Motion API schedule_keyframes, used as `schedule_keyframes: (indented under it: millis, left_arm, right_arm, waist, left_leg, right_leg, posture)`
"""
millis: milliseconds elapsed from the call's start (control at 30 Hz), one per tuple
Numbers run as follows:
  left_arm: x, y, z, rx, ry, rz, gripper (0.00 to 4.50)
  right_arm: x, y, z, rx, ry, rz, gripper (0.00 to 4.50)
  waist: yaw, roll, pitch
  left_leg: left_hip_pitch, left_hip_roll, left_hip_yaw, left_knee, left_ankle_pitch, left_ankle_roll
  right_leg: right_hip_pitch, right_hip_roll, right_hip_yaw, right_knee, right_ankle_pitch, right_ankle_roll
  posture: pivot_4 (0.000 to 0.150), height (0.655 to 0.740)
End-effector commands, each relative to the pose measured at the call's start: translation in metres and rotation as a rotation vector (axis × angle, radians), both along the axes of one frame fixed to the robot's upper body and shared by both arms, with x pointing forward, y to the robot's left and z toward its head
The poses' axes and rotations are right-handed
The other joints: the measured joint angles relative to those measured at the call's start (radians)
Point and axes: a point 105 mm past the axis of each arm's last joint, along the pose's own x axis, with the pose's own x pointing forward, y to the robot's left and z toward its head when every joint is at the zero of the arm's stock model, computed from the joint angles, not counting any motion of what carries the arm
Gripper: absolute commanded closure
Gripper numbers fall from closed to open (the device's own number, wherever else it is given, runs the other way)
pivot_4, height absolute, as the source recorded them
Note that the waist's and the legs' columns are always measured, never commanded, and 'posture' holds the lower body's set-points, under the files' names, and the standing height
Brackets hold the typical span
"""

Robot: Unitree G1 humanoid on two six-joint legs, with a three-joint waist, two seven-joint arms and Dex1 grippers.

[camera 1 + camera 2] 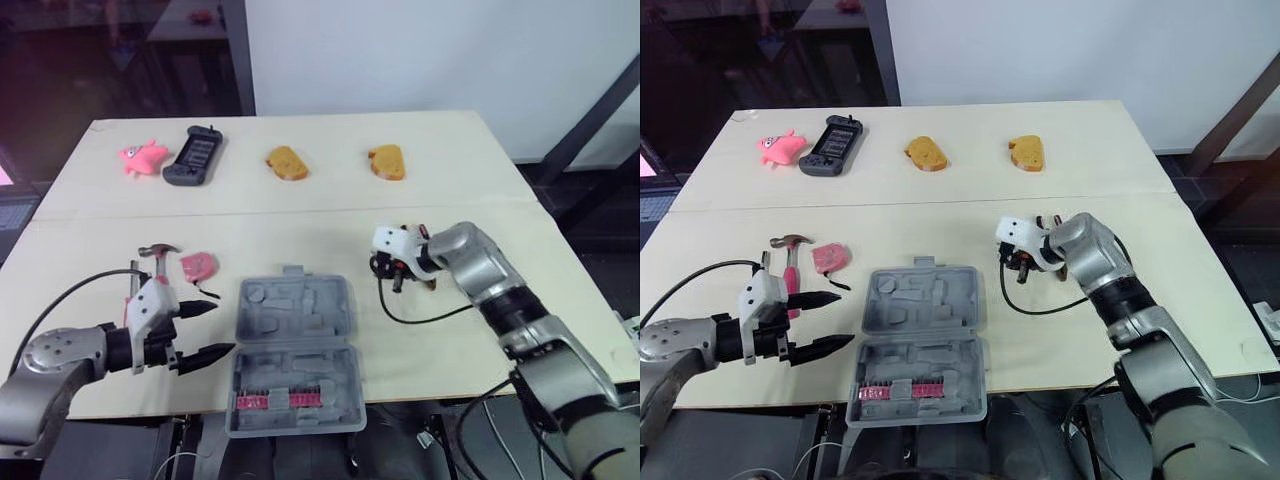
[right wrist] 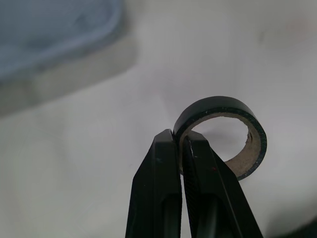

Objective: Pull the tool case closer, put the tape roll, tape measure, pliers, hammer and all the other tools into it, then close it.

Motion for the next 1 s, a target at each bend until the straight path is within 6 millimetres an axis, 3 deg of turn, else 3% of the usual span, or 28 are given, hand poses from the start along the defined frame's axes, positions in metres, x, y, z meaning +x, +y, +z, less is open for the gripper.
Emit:
schedule_keyframes:
  millis: [33,367,500,833,900,967,1000]
  left_arm:
    - [0.000,0.002,0.004,0.005,-0.023,-0.001,0.00]
    - [0.002,0.000,0.004,0.005,-0.018,-0.013,0.00]
    - [0.002,0.000,0.004,0.002,-0.016,-0.012,0.00]
    - [0.003,-0.001,0.004,-0.004,-0.015,-0.006,0.00]
    - [0.003,-0.001,0.004,-0.006,-0.016,-0.006,0.00]
    - [0.003,-0.001,0.004,-0.005,-0.016,-0.005,0.00]
    - [0.003,-0.001,0.005,-0.007,-0.016,-0.005,0.00]
  right_arm:
    - [-0.010,-0.001,-0.005,-0.060,-0.014,0.010,4.44]
    - [-0.007,0.007,-0.029,-0.014,-0.009,-0.062,4.44]
    - [-0.006,0.013,-0.022,0.052,-0.015,-0.077,2.96]
    - [-0.009,0.013,-0.030,0.074,-0.019,-0.111,2.96]
    - [-0.009,0.012,-0.031,0.079,-0.023,-0.118,3.50]
    - [-0.009,0.012,-0.030,0.082,-0.033,-0.121,4.34]
    - [-0.008,0.013,-0.028,0.092,-0.042,-0.126,4.43]
  waist:
    - [0.000,0.000,0.000]
    - [-0.005,-0.004,-0.002]
    - [-0.004,-0.004,-0.003]
    - [-0.004,-0.005,-0.003]
    - [-0.004,-0.005,-0.003]
    - [-0.004,-0.005,-0.003]
    - [-0.004,-0.005,-0.003]
  left_leg:
    - [0.000,0.000,0.000,0.000,0.000,0.000]
    - [0.002,0.000,0.000,0.000,0.000,0.000]
    - [0.004,0.000,0.000,0.000,0.000,0.000]
    - [0.004,0.000,0.000,0.000,0.000,0.000]
    - [0.004,0.001,0.000,0.000,0.000,0.000]
    - [0.004,0.001,0.000,0.000,0.000,0.000]
    - [0.004,0.001,0.000,0.000,0.000,0.000]
  right_leg:
    - [0.000,0.000,0.000,0.000,0.000,0.000]
    - [0.002,0.001,0.000,0.000,0.000,0.000]
    - [0.003,0.001,0.000,0.000,0.000,0.000]
    - [0.003,0.001,0.000,0.000,0.000,0.000]
    - [0.003,0.001,0.000,0.000,0.000,0.000]
    - [0.003,0.001,0.000,0.000,0.000,0.000]
    - [0.003,0.001,0.000,0.000,0.000,0.000]
  posture:
    - [0.150,0.7400]
    - [0.150,0.7400]
    - [0.150,0.7400]
    - [0.150,0.7400]
    - [0.150,0.7400]
    - [0.150,0.7400]
    - [0.150,0.7400]
